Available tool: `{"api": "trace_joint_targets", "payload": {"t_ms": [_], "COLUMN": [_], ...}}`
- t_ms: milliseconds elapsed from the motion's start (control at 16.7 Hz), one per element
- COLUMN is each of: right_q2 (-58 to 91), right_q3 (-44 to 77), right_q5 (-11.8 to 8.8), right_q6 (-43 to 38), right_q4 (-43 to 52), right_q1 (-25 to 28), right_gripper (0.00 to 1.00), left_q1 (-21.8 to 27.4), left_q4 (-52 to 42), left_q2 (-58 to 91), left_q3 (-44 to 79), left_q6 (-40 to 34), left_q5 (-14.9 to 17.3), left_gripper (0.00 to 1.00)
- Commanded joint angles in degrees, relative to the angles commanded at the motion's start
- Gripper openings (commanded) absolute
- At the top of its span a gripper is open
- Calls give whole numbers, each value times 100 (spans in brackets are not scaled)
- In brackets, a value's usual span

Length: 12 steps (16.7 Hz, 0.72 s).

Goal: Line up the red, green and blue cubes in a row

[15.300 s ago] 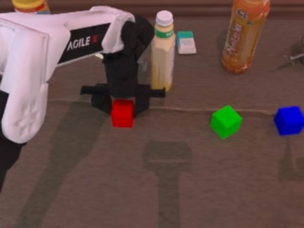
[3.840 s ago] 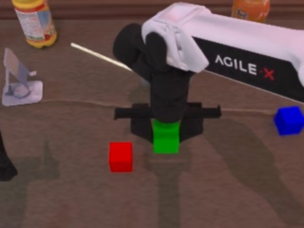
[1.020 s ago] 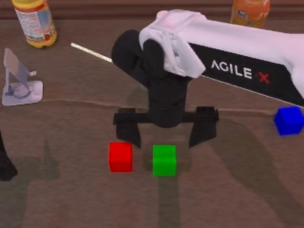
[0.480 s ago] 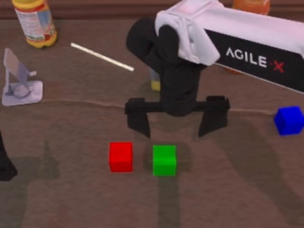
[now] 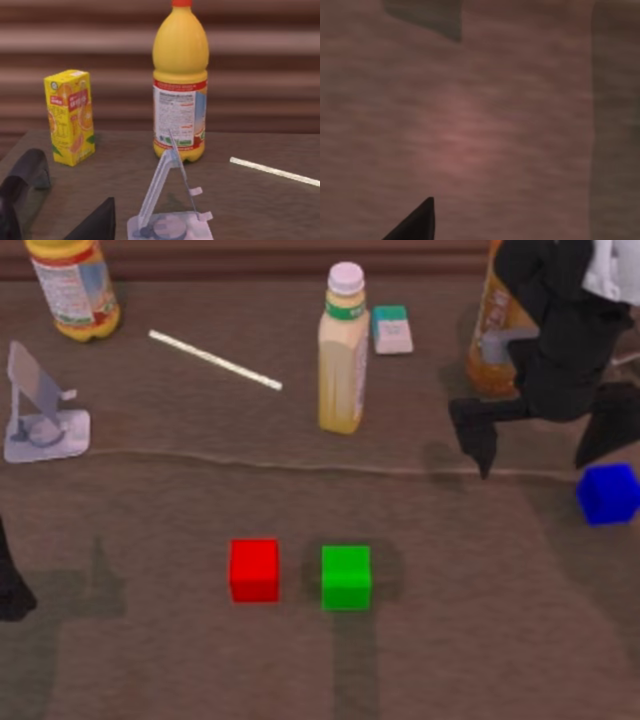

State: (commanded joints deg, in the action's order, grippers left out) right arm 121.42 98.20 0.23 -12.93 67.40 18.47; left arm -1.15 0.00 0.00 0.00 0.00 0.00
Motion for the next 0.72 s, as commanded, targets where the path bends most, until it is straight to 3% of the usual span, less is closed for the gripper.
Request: {"api": "trace_joint_targets", "payload": {"t_ms": [300,720], "right_q2": [-264,-239], "right_q3": [-448,-531], "right_q5": [-10,-8], "right_q6": [1324,1420], "right_q4": [-230,-340], "right_q1": [-1186,-1274], "right_gripper": [100,100], "left_q1": [0,0], "left_q4": [0,0], "left_q2": [0,0], "left_q3": [0,0], "left_q6": [0,0], "left_q5": [0,0], "left_gripper": [100,100]}}
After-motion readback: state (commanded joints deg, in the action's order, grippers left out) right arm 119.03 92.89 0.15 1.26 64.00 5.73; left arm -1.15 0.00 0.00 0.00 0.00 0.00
